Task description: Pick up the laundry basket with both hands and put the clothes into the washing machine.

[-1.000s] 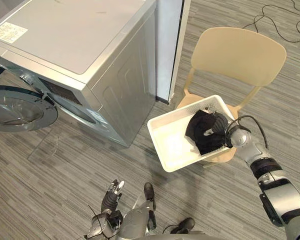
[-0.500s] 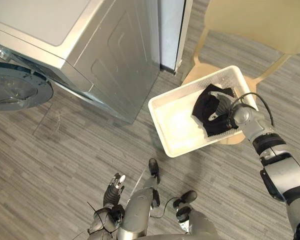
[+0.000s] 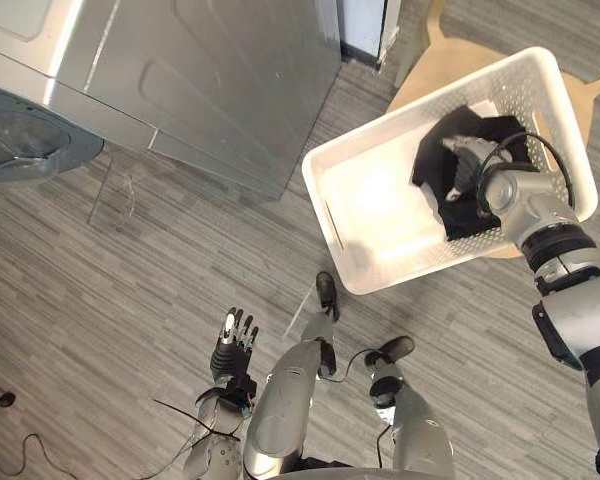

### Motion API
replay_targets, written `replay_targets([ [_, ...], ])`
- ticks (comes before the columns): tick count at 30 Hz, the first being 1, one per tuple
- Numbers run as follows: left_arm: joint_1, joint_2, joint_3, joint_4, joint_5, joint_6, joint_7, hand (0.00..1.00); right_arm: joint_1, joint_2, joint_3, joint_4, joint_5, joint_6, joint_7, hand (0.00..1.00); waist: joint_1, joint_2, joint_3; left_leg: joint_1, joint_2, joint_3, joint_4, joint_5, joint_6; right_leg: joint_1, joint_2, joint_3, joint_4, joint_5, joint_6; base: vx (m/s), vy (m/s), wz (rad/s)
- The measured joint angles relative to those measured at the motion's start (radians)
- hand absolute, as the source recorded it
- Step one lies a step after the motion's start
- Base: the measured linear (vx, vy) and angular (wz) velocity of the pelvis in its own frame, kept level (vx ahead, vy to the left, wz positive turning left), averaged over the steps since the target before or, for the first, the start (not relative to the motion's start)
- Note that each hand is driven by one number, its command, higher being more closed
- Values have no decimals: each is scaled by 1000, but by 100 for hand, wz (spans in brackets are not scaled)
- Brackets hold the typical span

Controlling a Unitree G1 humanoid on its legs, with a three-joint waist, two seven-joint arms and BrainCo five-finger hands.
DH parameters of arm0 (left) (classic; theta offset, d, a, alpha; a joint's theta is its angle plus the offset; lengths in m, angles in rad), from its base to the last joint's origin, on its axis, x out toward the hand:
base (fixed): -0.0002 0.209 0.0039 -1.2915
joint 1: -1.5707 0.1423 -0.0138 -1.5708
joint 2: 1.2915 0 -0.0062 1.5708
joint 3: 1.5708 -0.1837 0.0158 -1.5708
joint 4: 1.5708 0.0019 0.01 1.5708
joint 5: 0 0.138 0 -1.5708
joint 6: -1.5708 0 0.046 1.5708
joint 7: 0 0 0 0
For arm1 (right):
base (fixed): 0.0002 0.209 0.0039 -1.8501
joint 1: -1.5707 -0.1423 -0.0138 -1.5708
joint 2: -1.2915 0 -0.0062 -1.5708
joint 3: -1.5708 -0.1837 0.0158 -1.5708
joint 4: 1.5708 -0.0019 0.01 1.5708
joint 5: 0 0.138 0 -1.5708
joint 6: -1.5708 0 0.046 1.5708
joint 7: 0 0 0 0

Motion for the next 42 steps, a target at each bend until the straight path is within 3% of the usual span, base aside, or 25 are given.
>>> replay_targets([
  [7,-11,-11,-21,-48,-42,6,-17,0,-91,-84,9,-32,35,1,-34,0,2,2,12,-61,27,62,0,15,-3,-118,-22,17,100,-26,-28,61,-1,-22],
  [14,-16,-11,-23,-71,-87,22,-16,0,-216,-214,-102,-26,290,59,-161,0,-1,-1,20,-109,55,116,-6,33,2,-213,-34,11,189,-38,-49,76,7,-15],
  [22,-16,-9,-41,-110,-101,36,-41,0,-209,-198,-59,99,324,62,-133,0,2,-2,20,-100,82,168,-18,66,-2,-216,-36,-21,279,-56,-78,116,-10,10],
  [27,-3,-7,-74,-118,-109,55,-62,0,-192,-186,-56,138,324,65,-128,0,3,-2,19,-95,90,175,-18,84,23,-243,-86,-37,433,-64,-88,104,-68,20],
  [28,4,-10,-73,-124,-109,57,-63,0,-183,-186,-55,136,326,58,-128,0,9,-6,16,-99,104,171,-17,84,23,-298,-101,13,397,-116,-58,61,-108,2],
  [29,4,-10,-71,-124,-109,57,-63,0,-181,-188,-56,127,337,55,-128,0,8,-10,14,-105,100,176,-15,84,23,-290,-105,23,249,-59,-65,53,-146,9],
  [30,4,-10,-69,-125,-109,57,-63,0,-178,-191,-56,120,345,52,-128,100,5,-13,13,-107,94,178,-15,83,22,-285,-117,22,168,11,-60,19,-140,-7],
  [31,2,-10,-59,-126,-109,57,-63,0,-173,-176,-54,94,368,44,-129,100,16,-10,14,-117,132,186,-17,108,-9,-292,-75,17,161,24,-77,26,-171,-20],
  [35,5,-1,-74,-121,-110,73,-63,0,-165,-174,-57,91,466,50,-120,100,17,-9,10,-94,161,197,-20,150,-61,-296,-65,8,212,13,-94,21,-90,-17],
  [39,3,0,-73,-121,-121,73,-63,0,-149,-175,-82,100,564,77,-107,100,-5,-3,-9,-91,165,196,-39,150,-61,-296,-66,-13,224,9,-101,44,11,2],
  [42,3,-2,-65,-117,-121,73,-62,0,-148,-160,-106,100,612,87,-109,100,0,-3,-9,-90,165,195,-39,150,-61,-291,-66,-16,225,8,-101,52,24,7],
])
